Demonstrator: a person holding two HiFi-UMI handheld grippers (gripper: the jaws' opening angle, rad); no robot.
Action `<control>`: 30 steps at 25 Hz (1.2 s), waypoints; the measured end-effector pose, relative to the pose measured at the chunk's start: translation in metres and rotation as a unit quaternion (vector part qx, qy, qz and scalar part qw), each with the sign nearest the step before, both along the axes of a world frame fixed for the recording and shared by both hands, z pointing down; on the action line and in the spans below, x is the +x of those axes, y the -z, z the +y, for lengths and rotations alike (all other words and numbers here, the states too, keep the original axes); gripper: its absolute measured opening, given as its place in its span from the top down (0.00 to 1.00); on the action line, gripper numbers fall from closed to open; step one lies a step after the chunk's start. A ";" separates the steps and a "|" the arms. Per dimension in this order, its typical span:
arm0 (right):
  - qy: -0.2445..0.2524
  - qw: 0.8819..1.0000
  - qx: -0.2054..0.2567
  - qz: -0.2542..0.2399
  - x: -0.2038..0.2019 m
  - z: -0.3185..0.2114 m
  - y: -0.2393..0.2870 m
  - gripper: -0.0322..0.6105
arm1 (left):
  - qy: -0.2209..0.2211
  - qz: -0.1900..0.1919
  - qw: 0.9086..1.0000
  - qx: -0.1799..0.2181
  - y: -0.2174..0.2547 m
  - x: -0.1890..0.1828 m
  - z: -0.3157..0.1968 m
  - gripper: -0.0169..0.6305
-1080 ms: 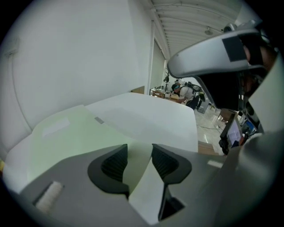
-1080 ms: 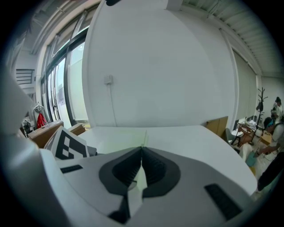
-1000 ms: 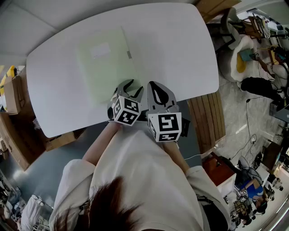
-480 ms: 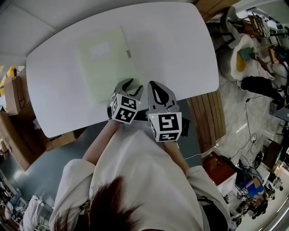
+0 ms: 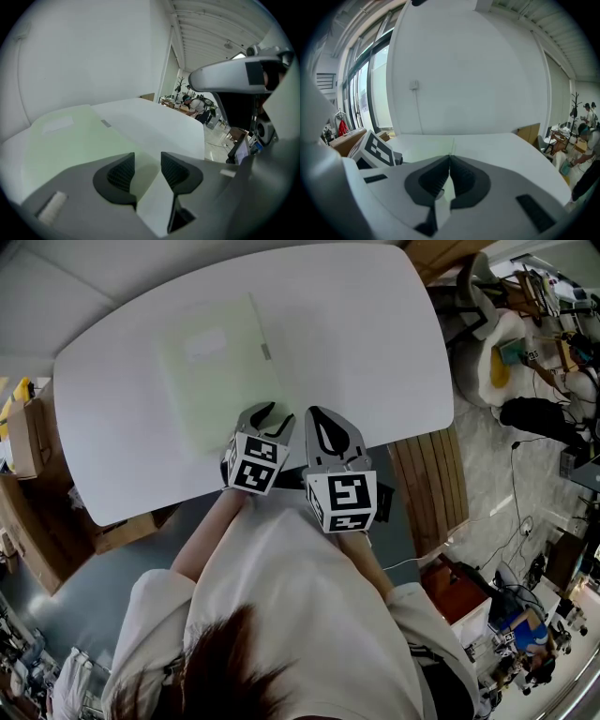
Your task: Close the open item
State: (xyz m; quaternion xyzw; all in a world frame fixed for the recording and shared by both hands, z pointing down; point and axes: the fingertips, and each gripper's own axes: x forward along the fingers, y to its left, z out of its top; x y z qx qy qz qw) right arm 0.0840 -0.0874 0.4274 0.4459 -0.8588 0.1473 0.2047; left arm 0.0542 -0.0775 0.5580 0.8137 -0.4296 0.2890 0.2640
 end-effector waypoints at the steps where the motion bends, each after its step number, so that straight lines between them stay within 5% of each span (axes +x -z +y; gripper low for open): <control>1: 0.000 1.000 0.000 0.000 0.000 0.000 0.000 0.93 | 0.001 0.001 1.000 -0.001 0.000 0.000 0.000 0.69; 11: -0.003 1.000 0.000 -0.001 0.006 0.001 0.001 0.94 | 0.042 -0.039 0.998 0.002 -0.002 -0.014 -0.007 0.96; 16: 0.000 1.000 -0.002 -0.001 0.003 0.001 -0.001 0.94 | 0.024 -0.065 0.997 0.014 -0.005 -0.015 -0.009 0.96; 30: 0.003 1.000 0.006 -0.003 0.001 0.008 0.005 0.94 | 0.020 -0.050 0.998 0.009 -0.001 -0.015 -0.008 0.96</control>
